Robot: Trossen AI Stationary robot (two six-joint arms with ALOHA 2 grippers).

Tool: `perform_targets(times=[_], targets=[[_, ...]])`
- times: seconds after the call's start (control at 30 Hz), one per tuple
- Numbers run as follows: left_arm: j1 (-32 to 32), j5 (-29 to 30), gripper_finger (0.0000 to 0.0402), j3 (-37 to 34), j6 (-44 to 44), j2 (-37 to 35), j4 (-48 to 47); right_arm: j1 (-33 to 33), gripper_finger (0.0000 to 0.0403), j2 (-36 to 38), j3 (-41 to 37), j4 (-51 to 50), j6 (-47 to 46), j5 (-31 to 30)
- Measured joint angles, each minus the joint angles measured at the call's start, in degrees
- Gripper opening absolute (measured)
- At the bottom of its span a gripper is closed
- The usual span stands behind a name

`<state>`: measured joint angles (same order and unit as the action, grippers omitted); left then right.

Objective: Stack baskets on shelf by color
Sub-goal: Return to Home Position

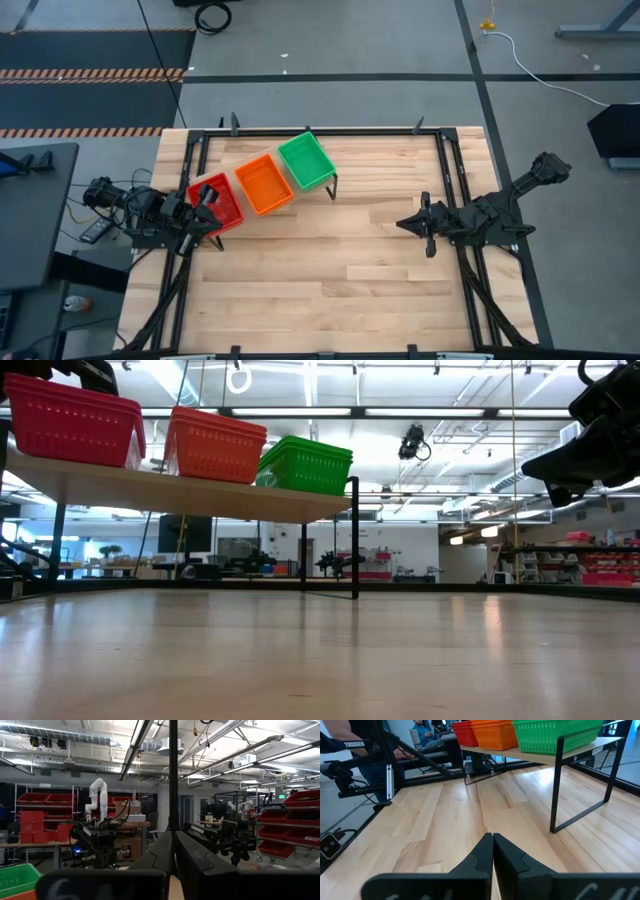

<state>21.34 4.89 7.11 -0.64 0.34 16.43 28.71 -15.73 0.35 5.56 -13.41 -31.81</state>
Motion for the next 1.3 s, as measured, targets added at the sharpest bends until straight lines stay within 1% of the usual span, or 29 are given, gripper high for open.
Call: perform_targets(times=[0.2, 0.5, 0.83, 1.13, 1.3], targets=[[0.0, 0.0, 0.0023, 0.0, 0.0, 0.0, 0.0, 0.0, 0.0018, 0.0, 0.0, 0.0, 0.0, 0.0], [0.0, 0.0, 0.0034, 0.0, 0.0, 0.0, 0.0, 0.0, 0.0018, 0.0, 0.0, 0.0, 0.0, 0.0], [0.0, 0.0, 0.0023, 0.0, 0.0, 0.0, 0.0, 0.0, 0.0018, 0.0, 0.0, 0.0, 0.0, 0.0], [0.0, 0.0, 0.0032, 0.0, 0.0, 0.0, 0.0, 0.0, 0.0018, 0.0, 0.0, 0.0, 0.0, 0.0], [0.0, 0.0, 0.0028, 0.0, 0.0, 0.0, 0.0, 0.0, 0.0018, 0.0, 0.0, 0.0, 0.0, 0.0]])
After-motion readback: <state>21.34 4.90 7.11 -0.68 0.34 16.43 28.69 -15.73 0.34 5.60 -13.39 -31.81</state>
